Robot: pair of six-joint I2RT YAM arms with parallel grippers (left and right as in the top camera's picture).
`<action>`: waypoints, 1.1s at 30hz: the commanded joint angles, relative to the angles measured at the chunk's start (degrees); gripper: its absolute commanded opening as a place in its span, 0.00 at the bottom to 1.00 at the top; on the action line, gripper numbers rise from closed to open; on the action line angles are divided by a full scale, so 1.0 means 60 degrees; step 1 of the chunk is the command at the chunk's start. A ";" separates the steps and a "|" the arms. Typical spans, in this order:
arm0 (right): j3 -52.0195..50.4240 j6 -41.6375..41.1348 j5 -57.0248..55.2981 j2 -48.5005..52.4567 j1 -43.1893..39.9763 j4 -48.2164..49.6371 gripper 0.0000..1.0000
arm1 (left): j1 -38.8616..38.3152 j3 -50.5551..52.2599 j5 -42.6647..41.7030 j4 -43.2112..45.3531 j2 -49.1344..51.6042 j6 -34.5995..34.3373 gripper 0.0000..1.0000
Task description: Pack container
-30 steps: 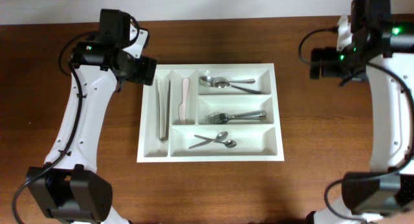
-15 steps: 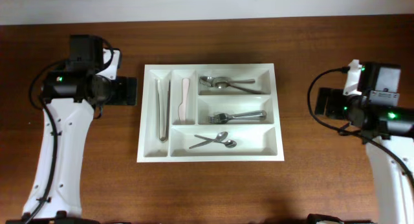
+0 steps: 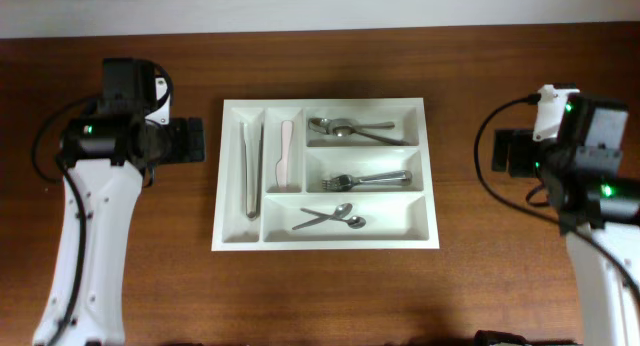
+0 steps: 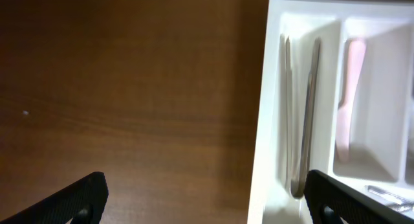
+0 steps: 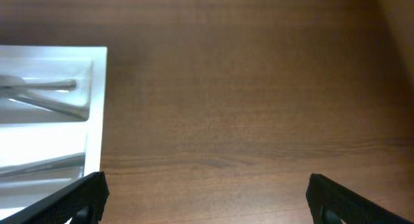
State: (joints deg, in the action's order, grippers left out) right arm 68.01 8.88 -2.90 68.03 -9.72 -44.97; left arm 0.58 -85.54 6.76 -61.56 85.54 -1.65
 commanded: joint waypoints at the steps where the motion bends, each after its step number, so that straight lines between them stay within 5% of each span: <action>1: -0.0663 0.0379 0.0157 -0.1446 0.0000 0.0098 0.98 | 0.0058 0.0922 0.0364 0.0357 -0.1887 -0.0335 0.99; 17: -0.5395 0.0521 0.0404 -0.5956 0.0000 0.0452 0.99 | 0.0055 0.7402 0.1843 0.2747 -0.9213 -0.0331 0.99; 33: -0.5417 0.0521 0.0401 -0.6189 0.0000 0.0386 0.99 | 0.0055 0.7501 0.1840 0.1599 -0.9690 -0.0331 0.99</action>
State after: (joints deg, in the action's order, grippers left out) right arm 35.59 12.01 -1.02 31.18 -9.72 -42.98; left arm 0.58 -41.08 16.97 -51.86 27.68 -3.07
